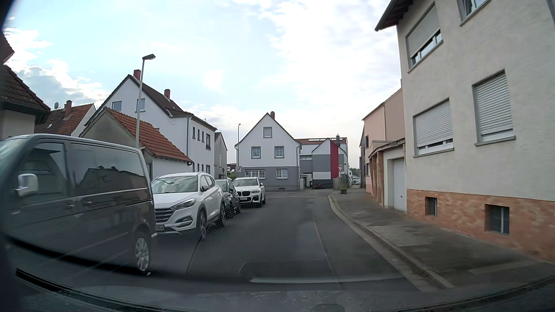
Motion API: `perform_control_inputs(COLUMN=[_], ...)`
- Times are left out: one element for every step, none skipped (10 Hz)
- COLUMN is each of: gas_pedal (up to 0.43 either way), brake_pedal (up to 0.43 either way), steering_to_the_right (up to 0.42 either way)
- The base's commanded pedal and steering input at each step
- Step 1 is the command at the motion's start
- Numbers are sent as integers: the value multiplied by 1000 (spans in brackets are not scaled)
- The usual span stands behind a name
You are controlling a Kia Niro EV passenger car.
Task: Follow the waypoints while adhering to traffic rules and regulations
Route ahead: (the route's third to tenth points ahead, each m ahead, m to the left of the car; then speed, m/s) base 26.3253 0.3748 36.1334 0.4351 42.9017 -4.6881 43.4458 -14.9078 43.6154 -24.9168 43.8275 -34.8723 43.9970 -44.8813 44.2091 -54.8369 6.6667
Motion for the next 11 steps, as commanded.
perform_control_inputs(gas_pedal=[28,28,28,20,8,8,8,0,0,0,0], brake_pedal=[0,0,0,0,0,0,0,0,0,0,0], steering_to_the_right=[4,4,5,6,6,6,6,6,6,5,6])
